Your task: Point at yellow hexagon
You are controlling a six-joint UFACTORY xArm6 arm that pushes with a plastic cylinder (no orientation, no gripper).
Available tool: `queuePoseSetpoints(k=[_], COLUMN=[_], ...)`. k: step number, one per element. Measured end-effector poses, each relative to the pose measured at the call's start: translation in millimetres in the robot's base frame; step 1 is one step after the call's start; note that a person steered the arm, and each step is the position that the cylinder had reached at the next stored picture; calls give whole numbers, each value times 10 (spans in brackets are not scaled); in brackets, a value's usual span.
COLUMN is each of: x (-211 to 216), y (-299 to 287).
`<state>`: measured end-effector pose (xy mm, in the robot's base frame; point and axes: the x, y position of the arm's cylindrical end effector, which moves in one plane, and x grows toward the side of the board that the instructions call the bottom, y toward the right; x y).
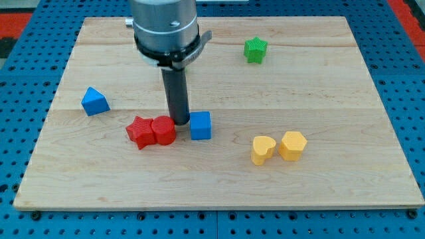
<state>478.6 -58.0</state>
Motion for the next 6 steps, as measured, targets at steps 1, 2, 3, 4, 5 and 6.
queuePoseSetpoints(k=[1, 2, 3, 4, 5, 6], x=[220, 392, 458, 834, 974, 874], y=[30, 68, 104, 477, 956, 1549])
